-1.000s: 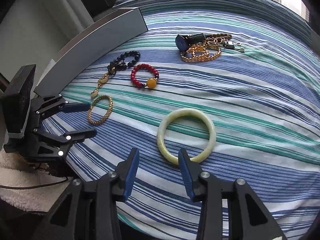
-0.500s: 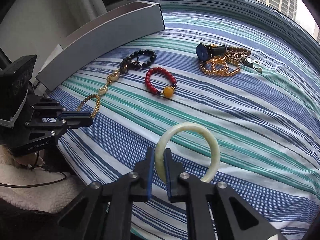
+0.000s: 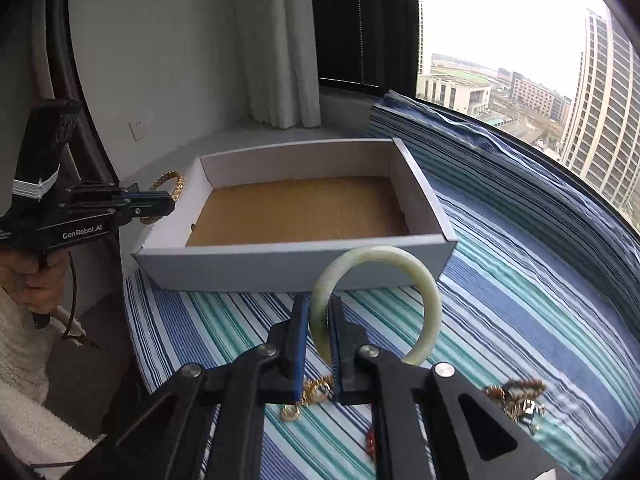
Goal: Organize jewelry
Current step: 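Carry both bangles into the white box and open both grippers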
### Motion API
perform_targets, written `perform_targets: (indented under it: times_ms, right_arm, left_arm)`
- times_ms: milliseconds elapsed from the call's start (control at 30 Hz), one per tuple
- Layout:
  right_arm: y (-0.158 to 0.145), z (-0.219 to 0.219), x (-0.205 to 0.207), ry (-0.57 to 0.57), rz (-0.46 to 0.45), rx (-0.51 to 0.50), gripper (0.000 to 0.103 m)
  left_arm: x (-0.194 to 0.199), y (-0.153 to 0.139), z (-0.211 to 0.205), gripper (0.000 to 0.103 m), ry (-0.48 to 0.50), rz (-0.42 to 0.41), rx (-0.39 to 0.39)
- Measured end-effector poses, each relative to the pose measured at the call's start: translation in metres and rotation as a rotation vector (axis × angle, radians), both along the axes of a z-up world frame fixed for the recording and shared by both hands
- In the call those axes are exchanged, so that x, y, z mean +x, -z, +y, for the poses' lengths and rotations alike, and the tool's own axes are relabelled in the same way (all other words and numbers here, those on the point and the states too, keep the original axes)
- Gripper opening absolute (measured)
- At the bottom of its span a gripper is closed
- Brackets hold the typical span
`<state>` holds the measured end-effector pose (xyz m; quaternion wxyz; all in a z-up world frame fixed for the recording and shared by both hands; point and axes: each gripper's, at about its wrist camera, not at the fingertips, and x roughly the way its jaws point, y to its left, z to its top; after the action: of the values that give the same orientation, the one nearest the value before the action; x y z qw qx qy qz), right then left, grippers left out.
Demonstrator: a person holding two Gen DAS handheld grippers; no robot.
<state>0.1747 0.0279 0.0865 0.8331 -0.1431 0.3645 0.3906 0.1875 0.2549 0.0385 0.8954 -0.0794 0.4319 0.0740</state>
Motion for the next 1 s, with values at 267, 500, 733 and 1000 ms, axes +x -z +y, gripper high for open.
perform_targets:
  times_ms: [267,500,733,1000]
  right_arm:
    - [0.05,0.17,0.112,-0.069,0.131,-0.048,0.01]
    - [0.125,0.224,0.136,-0.052,0.221,-0.161,0.012]
    - [0.114,0.204,0.128,-0.011,0.23,-0.083,0.036]
    - [0.048,0.085,0.057,0.052,0.034,0.031,0.045]
  left_arm:
    - [0.063,0.081,0.089,0.002,-0.22,0.168,-0.06]
    - [0.082,0.133,0.096,0.004,-0.25,0.256,-0.098]
    - [0.058,0.106,0.077,0.061,-0.247,0.153,-0.038]
    - [-0.018,0.043,-0.02,0.086,-0.073,-0.045,0.043]
